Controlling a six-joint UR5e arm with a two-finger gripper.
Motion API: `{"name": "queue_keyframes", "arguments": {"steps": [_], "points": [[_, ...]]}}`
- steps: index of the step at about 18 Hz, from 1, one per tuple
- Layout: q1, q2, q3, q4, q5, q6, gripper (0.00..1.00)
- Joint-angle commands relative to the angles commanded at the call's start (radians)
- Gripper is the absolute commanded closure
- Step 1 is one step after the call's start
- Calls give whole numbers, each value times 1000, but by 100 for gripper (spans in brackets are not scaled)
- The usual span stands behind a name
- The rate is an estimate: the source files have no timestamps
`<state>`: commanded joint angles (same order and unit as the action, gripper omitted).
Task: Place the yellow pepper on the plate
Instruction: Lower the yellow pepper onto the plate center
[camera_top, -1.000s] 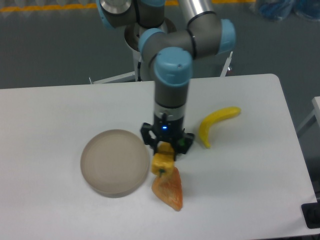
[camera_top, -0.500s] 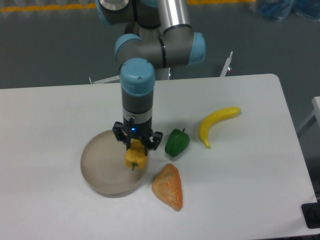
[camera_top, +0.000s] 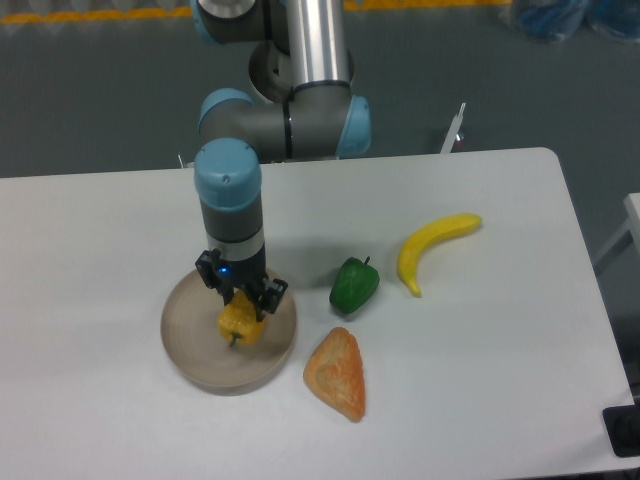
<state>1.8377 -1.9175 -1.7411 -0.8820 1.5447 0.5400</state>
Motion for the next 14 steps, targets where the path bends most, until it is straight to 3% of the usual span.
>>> {"name": "queue_keyframes", "arguments": {"steps": [14], "points": [[-2, -11, -3, -2, 0, 9, 58]]}}
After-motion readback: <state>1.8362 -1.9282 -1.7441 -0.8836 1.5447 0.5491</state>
